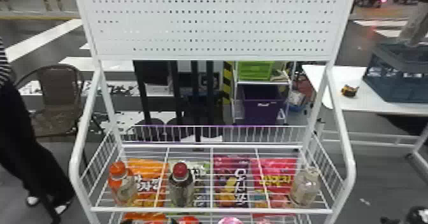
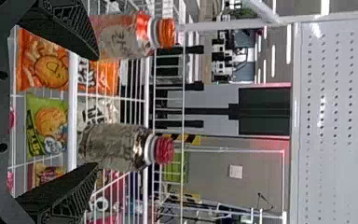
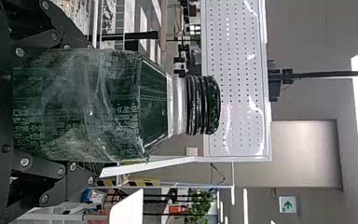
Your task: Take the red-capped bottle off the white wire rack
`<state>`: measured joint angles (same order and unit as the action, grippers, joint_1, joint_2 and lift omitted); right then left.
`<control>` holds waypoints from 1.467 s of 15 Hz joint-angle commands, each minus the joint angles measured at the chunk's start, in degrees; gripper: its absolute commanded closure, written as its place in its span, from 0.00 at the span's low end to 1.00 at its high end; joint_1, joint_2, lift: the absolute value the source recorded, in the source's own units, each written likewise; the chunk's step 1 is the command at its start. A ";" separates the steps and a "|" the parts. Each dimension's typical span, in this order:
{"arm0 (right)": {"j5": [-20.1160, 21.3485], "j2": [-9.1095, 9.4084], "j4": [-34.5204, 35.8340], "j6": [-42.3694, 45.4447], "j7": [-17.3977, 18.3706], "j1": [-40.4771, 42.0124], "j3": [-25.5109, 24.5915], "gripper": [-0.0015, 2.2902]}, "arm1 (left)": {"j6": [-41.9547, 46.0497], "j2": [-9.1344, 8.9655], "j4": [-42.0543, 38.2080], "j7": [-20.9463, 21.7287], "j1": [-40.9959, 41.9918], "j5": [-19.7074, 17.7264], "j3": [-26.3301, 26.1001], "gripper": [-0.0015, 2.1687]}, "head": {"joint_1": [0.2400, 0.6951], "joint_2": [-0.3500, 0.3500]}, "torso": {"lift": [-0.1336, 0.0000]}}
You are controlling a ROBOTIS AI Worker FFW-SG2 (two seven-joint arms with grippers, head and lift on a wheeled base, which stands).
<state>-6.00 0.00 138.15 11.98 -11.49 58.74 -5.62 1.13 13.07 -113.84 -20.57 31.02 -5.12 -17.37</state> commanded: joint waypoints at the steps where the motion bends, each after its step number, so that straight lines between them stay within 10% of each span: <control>1: -0.24 0.05 -0.07 0.01 -0.03 0.24 -0.09 0.49 | 0.32 -0.15 5.03 -0.26 -4.39 0.03 -3.46 0.04 | 0.57 0.50 | 1.00; 22: -0.77 -0.18 -0.60 0.54 -0.03 0.24 -0.88 0.49 | 8.76 -5.78 37.20 -3.95 -30.67 -1.12 -8.30 0.04 | 0.57 0.50 | 1.00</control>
<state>-6.64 -0.17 137.74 12.47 -11.51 59.05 -6.34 8.86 7.40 -77.97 -24.53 1.35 -5.74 -25.85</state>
